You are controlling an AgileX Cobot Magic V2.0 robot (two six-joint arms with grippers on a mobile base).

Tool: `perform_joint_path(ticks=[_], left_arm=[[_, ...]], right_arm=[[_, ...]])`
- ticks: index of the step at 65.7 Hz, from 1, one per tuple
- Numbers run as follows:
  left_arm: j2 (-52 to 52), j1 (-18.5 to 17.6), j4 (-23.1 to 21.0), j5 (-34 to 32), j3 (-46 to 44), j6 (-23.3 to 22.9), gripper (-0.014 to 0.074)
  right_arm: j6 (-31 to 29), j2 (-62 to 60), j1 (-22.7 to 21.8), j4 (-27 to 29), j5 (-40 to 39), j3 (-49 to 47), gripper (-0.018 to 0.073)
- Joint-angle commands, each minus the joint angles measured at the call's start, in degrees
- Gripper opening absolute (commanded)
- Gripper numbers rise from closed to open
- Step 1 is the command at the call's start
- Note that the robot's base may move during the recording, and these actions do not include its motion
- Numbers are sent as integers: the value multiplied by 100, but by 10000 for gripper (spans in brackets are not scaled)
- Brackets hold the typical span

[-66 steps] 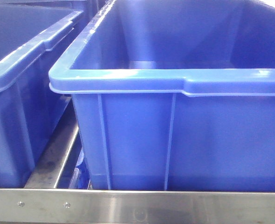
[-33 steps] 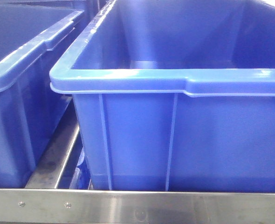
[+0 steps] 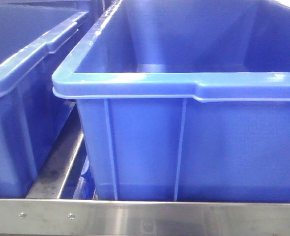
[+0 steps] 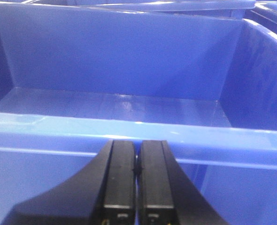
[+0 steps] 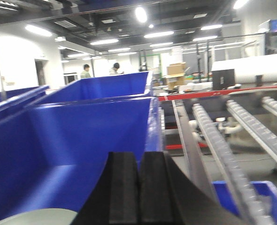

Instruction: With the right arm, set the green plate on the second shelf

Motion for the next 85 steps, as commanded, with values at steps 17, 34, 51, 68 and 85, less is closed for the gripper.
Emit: perform_joint_path(ticks=[17, 34, 51, 68, 85], left_arm=[[-99, -13, -14, -516, 234, -15, 130], [-99, -13, -14, -516, 234, -15, 130], [-99, -13, -14, -516, 234, -15, 130], [-99, -13, -14, -516, 234, -15, 130], [-99, -13, -14, -516, 234, -15, 130]], right_arm=[[-1131, 36, -31, 376, -444, -102, 48], [-1131, -130, -31, 376, -431, -97, 48], [-1056, -111, -31, 376, -304, -97, 48], [-861, -111, -31, 371, -335, -97, 48], [-769, -111, -31, 371, -335, -97, 48]])
